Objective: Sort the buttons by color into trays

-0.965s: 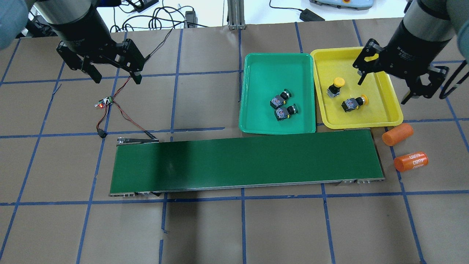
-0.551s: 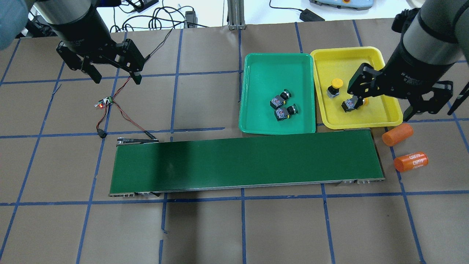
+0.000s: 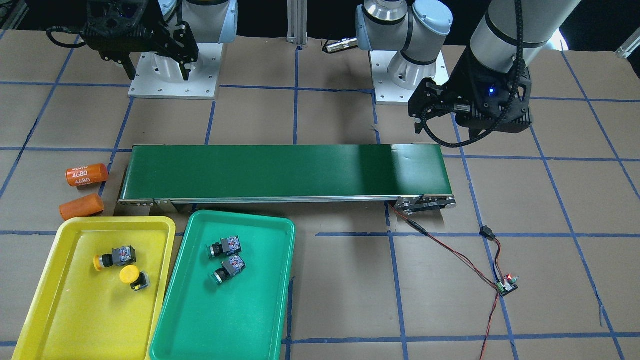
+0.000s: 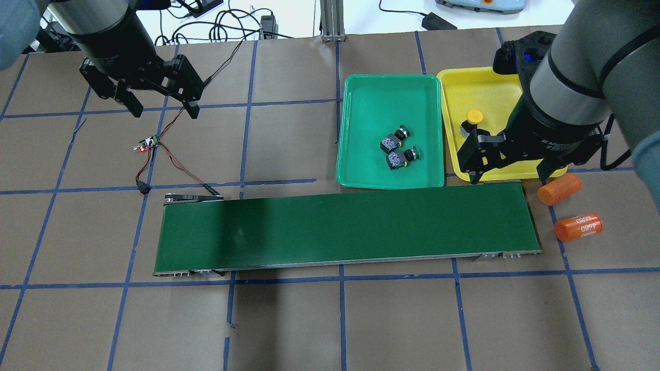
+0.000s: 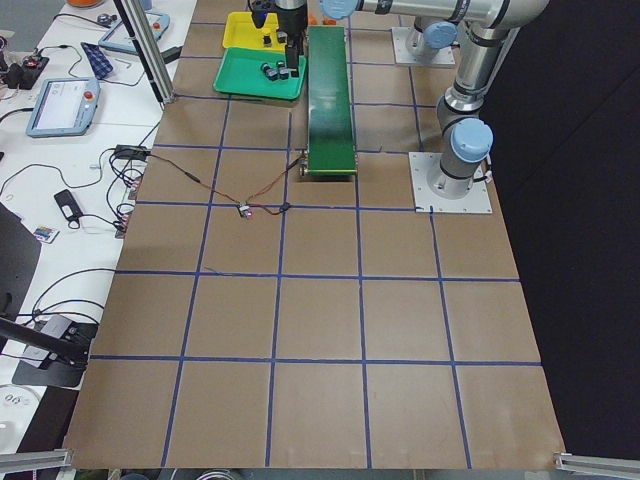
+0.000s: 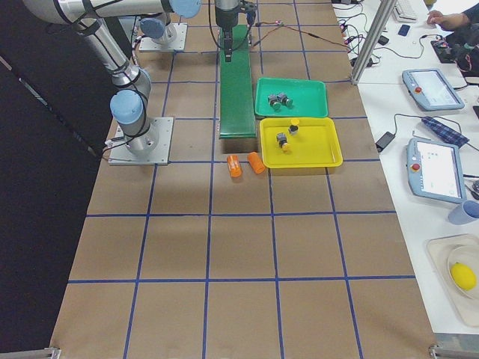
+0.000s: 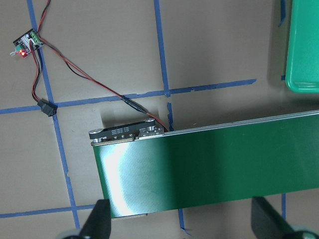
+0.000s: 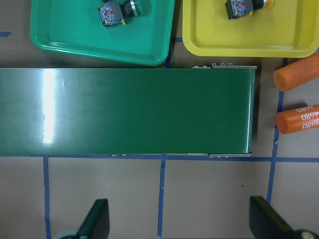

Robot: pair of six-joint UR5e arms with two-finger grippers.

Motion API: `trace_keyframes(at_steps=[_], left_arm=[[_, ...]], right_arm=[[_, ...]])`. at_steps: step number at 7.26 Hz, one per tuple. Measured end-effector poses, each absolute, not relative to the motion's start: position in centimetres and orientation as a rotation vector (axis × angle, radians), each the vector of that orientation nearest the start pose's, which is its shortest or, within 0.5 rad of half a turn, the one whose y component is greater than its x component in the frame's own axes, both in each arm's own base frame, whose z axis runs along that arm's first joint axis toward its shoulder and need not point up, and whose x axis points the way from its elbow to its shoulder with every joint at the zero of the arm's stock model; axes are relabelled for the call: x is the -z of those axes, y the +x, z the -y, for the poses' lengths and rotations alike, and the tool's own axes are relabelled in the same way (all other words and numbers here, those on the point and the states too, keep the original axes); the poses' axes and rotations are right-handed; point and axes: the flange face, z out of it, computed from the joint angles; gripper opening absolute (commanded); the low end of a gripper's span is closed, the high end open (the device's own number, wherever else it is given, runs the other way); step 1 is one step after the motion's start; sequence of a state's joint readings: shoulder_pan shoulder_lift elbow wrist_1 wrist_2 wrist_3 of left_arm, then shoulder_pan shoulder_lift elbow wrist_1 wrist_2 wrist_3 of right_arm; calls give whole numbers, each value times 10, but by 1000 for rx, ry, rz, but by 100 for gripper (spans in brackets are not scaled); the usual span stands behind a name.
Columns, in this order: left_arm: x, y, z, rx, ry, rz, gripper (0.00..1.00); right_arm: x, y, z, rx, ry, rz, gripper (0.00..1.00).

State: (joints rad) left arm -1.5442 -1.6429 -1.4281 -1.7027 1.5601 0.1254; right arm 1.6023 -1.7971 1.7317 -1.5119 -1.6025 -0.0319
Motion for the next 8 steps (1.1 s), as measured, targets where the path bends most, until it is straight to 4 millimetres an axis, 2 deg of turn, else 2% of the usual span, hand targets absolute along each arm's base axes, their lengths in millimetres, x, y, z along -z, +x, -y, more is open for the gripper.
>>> trace_keyframes(at_steps=[2, 4, 8], left_arm=[[-509, -120, 519, -95, 153, -3152, 100], [-509, -120, 519, -95, 152, -3152, 100], [-509, -120, 519, -95, 154, -3152, 100]], right_arm=[[-507, 142, 413, -7, -122, -3171, 100], [-504, 138, 425, -42, -112, -3172, 100], [-494, 142, 424, -115, -103, -3119, 100]])
